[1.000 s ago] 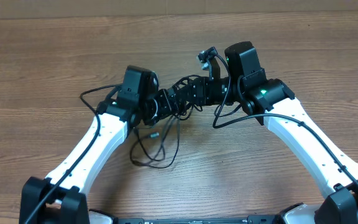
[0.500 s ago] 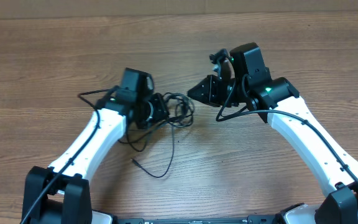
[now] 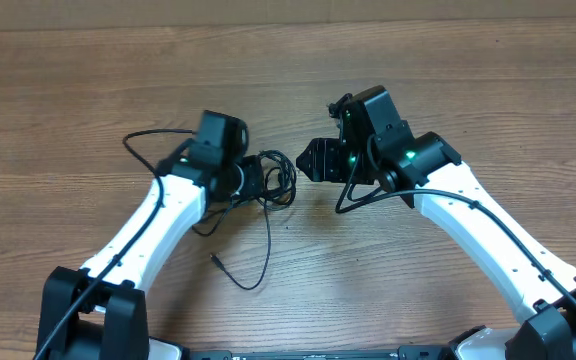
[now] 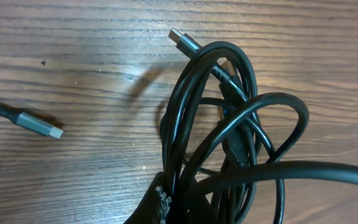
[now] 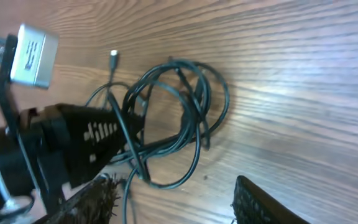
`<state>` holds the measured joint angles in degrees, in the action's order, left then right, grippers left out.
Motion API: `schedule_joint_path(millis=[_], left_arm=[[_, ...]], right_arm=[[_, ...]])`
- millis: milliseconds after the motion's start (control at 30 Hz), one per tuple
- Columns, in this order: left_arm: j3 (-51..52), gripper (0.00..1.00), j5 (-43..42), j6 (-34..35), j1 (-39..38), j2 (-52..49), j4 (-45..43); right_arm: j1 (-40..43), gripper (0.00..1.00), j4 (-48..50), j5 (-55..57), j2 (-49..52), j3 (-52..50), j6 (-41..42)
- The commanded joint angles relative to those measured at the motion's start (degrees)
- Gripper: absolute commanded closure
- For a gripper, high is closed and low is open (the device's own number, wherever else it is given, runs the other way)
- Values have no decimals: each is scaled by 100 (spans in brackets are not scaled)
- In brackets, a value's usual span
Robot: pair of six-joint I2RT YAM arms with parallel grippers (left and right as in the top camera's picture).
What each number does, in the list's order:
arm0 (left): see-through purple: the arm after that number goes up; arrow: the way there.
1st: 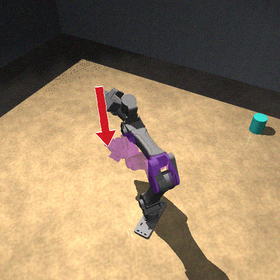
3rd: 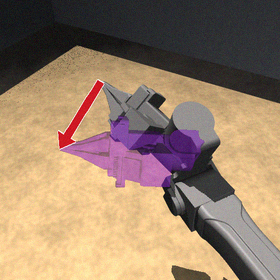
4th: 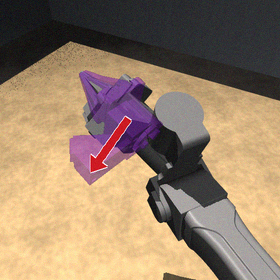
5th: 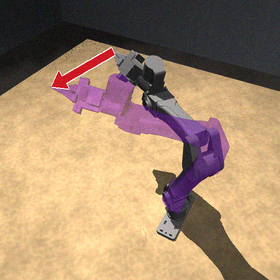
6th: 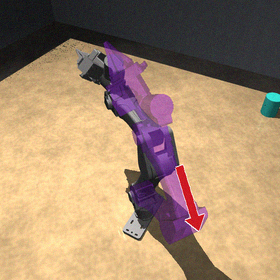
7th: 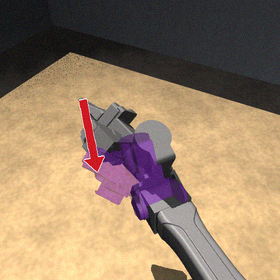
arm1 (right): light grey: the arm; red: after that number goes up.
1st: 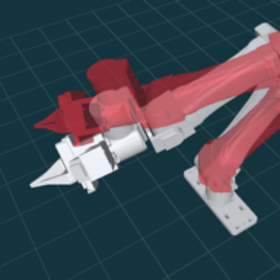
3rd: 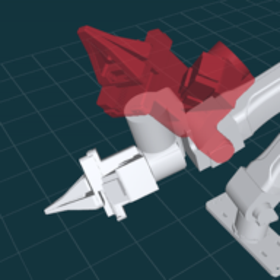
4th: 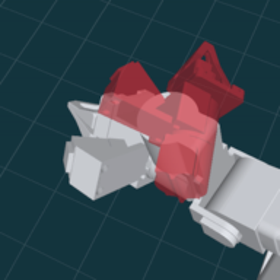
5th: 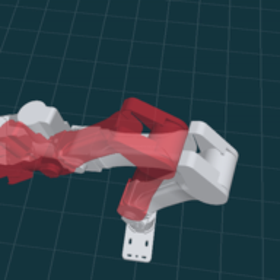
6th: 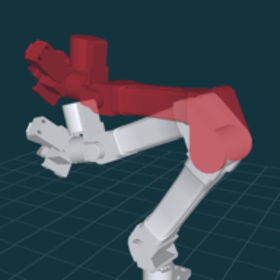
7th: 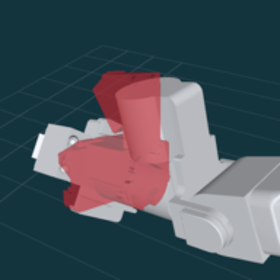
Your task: Untangle cables
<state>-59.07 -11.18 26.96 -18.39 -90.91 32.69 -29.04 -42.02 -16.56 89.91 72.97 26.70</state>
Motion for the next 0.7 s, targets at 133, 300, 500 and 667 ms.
schedule_joint_path(millis=[133, 300, 500, 667], left_arm=[[-107, 93, 1051, 26, -507, -446, -240], [-107, 86, 970, 201, -531, -1047, -372], [-107, 66, 623, 199, -531, -1325, -509], [-107, 39, 669, 201, -531, -1335, -555]], right_arm=[[-4, 38, -22, 802, -28, -28, -83], [-4, 34, -50, 1012, -31, -28, -83], [-4, 30, -33, 1204, -31, -28, -83], [-4, 30, -31, 1204, -28, -28, -85]])
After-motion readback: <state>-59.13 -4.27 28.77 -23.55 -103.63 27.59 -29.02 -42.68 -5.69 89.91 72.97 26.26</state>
